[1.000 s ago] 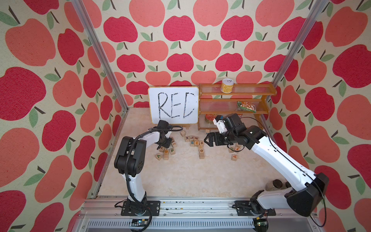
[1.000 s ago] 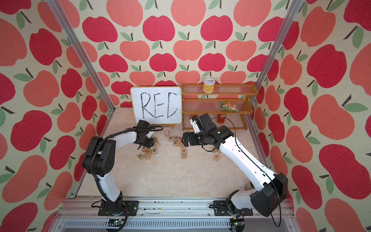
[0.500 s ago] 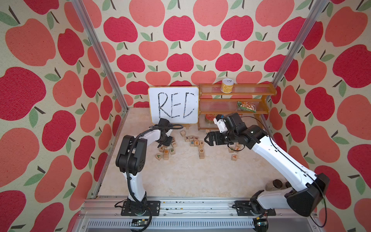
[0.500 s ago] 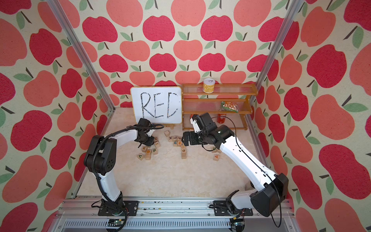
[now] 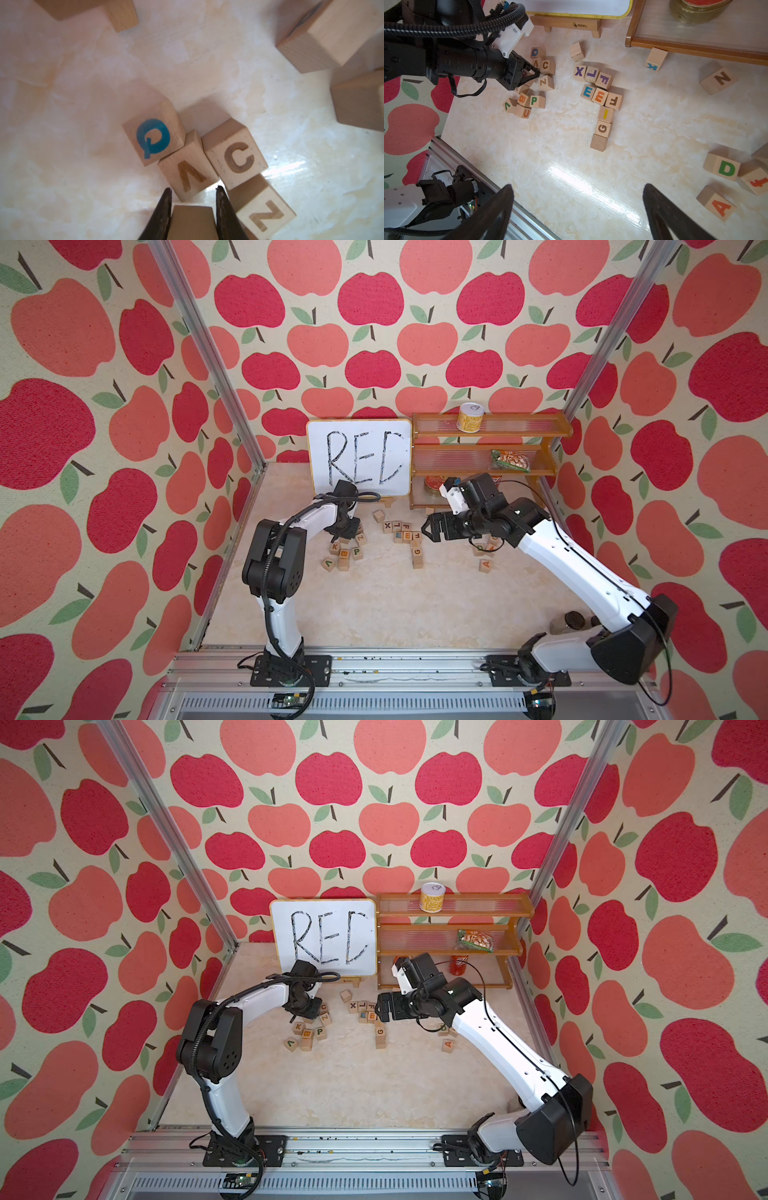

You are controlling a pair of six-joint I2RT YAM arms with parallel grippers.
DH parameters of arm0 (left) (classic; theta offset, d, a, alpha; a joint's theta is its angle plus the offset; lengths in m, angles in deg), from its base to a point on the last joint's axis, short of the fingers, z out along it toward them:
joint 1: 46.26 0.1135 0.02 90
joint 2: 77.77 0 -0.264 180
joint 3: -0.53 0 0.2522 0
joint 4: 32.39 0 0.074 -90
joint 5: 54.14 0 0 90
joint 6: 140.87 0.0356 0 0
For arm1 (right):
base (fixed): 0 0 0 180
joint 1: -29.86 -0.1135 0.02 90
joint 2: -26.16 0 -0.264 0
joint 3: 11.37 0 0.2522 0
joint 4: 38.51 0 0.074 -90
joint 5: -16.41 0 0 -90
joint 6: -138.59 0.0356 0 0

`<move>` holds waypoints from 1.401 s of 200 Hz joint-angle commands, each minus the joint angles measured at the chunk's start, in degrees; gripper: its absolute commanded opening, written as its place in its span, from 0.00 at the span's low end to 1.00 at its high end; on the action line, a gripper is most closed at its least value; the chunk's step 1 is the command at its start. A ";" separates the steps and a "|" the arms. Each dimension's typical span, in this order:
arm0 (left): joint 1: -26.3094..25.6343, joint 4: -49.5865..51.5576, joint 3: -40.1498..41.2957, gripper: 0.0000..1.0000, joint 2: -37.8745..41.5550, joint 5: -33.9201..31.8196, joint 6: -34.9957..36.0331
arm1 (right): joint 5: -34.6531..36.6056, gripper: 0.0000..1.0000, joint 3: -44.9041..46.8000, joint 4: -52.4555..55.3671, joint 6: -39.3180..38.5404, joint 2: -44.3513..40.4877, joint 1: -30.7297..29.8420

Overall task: Assemble the uppercase word "red" with letter blocks
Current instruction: Pick up the letter block from the center of the board, then place the letter block at the center of the board.

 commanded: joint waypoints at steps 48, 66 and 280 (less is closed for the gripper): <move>-1.66 6.28 -0.98 0.07 4.86 -5.63 -8.50 | -4.18 0.99 -1.90 -4.77 0.57 5.75 -0.36; -1.75 7.32 -1.13 0.08 6.34 -5.92 -8.49 | -4.00 0.99 -1.77 -6.16 0.43 6.31 -0.40; -22.92 15.20 7.17 0.09 19.94 -14.35 -34.87 | -0.14 0.99 19.87 -8.71 7.80 -15.73 -5.34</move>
